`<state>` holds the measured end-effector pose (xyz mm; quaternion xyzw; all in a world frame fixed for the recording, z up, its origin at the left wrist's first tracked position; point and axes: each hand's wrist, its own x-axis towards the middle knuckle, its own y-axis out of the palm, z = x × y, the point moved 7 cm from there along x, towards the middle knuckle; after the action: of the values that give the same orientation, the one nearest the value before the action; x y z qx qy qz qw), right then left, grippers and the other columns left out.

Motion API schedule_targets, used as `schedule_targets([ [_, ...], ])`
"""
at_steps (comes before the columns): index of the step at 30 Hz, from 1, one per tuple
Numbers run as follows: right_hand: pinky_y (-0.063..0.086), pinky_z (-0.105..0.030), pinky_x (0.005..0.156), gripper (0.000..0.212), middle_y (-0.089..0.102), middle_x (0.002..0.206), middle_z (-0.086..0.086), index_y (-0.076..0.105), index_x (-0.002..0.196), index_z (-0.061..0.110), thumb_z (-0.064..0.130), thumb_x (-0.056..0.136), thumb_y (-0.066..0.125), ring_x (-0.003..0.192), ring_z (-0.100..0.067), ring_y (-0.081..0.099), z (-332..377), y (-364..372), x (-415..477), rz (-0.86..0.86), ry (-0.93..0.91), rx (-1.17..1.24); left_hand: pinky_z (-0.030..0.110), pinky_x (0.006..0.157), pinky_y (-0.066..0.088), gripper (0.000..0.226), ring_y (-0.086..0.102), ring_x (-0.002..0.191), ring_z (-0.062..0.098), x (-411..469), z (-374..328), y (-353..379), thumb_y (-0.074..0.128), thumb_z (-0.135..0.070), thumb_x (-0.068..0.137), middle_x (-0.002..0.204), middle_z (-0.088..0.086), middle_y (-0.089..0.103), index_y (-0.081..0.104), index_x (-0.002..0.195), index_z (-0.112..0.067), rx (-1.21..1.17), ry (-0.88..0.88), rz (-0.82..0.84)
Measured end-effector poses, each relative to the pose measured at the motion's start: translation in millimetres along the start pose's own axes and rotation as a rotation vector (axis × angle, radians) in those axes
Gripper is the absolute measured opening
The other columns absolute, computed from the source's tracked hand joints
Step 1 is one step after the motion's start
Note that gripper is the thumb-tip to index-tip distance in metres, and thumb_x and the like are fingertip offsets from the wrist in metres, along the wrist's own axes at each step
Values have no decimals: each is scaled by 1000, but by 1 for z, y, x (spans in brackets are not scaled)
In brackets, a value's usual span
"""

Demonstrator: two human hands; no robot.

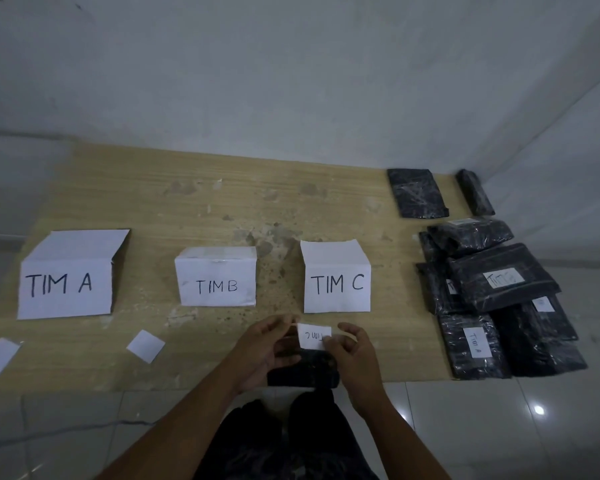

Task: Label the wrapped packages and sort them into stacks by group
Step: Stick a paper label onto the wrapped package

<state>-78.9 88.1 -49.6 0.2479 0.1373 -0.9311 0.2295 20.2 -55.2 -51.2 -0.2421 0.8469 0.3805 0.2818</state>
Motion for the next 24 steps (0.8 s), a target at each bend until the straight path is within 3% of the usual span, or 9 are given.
schedule_targets([
  [5,59,-37,76,37,72,94,-6,51,117,17,15,85,70,88,-16,70,0,-1,-1,-26,-26,-106,32,68,55,28,63,95,26,0,3,-2,65,-21,86,107,15,69,67,110,-7,37,-25,48],
  [9,57,-27,66,34,71,92,-6,52,115,18,14,86,69,84,-16,70,6,1,-5,-30,-46,-70,28,67,55,24,66,87,20,2,4,-4,73,-16,80,101,11,71,70,103,-7,167,9,25],
  [13,59,-45,76,37,73,94,-12,56,111,17,18,80,76,83,-30,70,7,8,-8,36,18,129,29,67,58,21,70,86,21,6,0,-8,72,-13,82,99,11,72,67,99,-4,196,77,-62],
  [16,57,-38,69,22,73,88,-13,66,99,7,11,80,75,77,-28,69,12,12,-11,85,1,120,33,67,58,35,70,90,25,5,-6,-10,78,-17,76,103,15,70,61,106,-11,253,149,-114],
  [19,59,-43,75,15,73,88,-14,67,95,2,5,81,73,81,-31,70,11,13,-10,58,7,158,32,65,58,49,70,90,24,3,-10,-8,85,-22,68,99,10,70,57,108,-18,419,234,-137],
  [24,58,-45,75,8,70,79,-10,66,84,7,5,81,73,77,-29,67,9,12,-8,2,-10,151,37,71,60,42,71,85,23,3,-16,-9,81,-21,74,95,9,71,54,107,-16,437,338,-193],
])
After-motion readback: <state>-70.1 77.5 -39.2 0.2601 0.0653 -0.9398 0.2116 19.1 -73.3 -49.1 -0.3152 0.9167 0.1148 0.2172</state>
